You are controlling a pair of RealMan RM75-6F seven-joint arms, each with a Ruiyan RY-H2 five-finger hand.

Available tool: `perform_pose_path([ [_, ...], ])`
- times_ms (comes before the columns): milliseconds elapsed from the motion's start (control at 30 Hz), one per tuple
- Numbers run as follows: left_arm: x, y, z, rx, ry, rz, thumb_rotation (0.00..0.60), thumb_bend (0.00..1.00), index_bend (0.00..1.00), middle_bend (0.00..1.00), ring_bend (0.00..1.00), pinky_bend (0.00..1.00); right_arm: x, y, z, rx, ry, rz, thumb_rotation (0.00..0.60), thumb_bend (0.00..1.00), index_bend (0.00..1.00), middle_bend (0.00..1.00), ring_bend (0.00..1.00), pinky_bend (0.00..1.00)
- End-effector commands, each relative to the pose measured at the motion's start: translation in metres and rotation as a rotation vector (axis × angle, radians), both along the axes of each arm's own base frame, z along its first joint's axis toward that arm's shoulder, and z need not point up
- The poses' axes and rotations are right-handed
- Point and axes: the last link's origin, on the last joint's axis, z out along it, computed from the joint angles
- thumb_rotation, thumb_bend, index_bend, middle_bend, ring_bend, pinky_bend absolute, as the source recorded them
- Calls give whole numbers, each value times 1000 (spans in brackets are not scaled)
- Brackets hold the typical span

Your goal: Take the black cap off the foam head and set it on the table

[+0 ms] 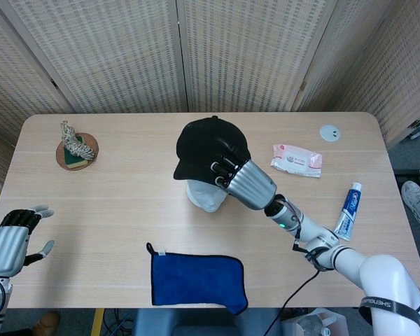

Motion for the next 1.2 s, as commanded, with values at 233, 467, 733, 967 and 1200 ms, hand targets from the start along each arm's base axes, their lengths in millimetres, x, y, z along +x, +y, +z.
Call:
perform_pose_path([
  [233,0,0,-1,-3,1,1,600,218,298,256,246,185,5,-19,30,-68,-42,-23,600,471,941,546,341,104],
  [467,0,0,-1,-5,0,2,600,218,298,256,246,185,-4,-21,52,-115,-49,-37,600,470,941,548,341,104],
  [733,0,-1,-2,-6,-3,0,600,218,298,256,246,185,-40,-10,69,-110,-9,-93,600,470,941,551,342,104],
  [967,0,-2,-2,-3,-2,2,600,218,298,256,246,185,-80,5,69,-75,89,-144,600,470,941,556,345,104],
  [1200,3,-1,-5,-9,-1,-6,600,218,298,256,246,182,-109,18,61,-34,215,-141,600,470,941,556,345,104],
])
